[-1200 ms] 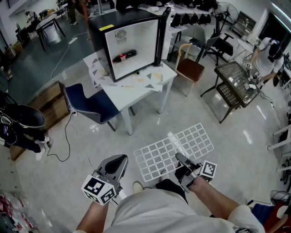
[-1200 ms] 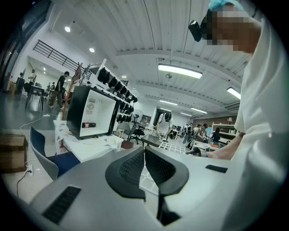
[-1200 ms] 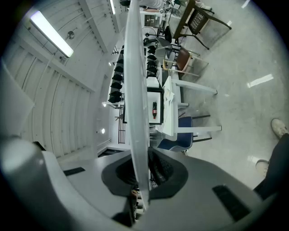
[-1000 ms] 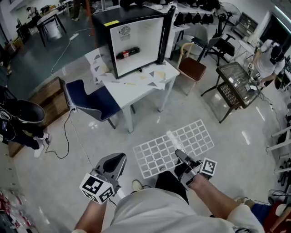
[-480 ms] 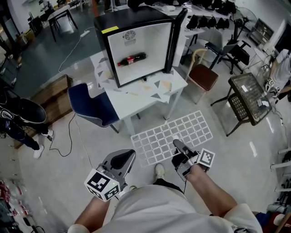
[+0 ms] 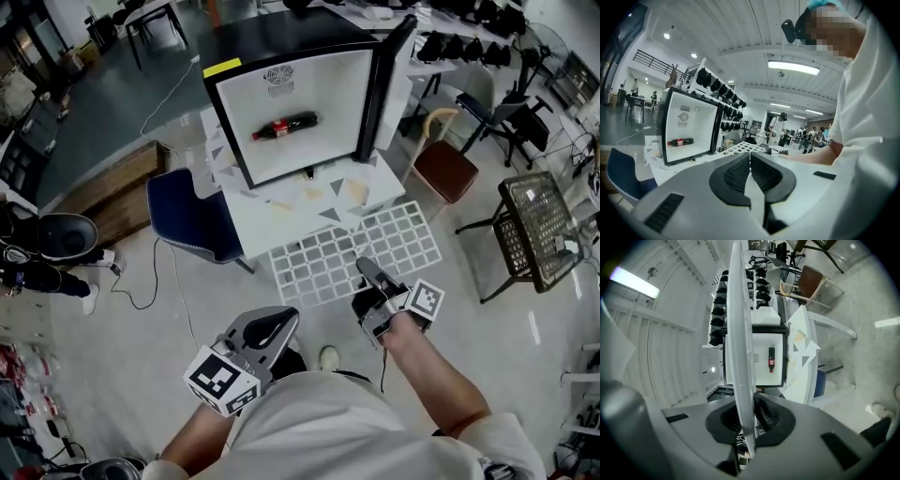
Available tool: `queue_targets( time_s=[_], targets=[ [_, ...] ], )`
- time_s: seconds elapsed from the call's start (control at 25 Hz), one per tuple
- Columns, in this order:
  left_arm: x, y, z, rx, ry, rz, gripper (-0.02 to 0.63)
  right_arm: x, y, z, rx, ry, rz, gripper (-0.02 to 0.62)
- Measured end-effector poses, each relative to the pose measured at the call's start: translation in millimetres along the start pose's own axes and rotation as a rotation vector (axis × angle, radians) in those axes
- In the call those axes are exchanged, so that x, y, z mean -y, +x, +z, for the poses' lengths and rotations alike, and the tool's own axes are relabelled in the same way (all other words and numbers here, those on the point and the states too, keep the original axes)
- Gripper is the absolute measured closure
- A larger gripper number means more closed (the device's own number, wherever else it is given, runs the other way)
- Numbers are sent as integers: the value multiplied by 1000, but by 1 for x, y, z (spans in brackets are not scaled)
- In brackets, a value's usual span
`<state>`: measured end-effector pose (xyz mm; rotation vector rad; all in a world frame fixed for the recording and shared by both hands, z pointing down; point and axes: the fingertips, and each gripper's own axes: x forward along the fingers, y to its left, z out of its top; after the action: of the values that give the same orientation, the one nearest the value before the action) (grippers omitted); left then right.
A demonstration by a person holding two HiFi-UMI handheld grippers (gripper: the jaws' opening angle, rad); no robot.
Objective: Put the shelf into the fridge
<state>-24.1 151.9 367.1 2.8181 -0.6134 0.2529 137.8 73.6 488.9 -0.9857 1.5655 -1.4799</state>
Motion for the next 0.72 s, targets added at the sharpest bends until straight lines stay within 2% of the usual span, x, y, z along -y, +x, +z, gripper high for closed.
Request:
queue_targets(
  time_s=[0.16,0.52,0.72],
  targets=[
    [-31,14,3,-15,-14,9,583,-5,42,23,4,15,7,566],
    [-95,31,27,-7,-4,-42,584,-14,127,55,15,3,12,567],
    [-124,41,32,-5,-28,-16,583,-17,169,68,20,32,28,566]
  ],
)
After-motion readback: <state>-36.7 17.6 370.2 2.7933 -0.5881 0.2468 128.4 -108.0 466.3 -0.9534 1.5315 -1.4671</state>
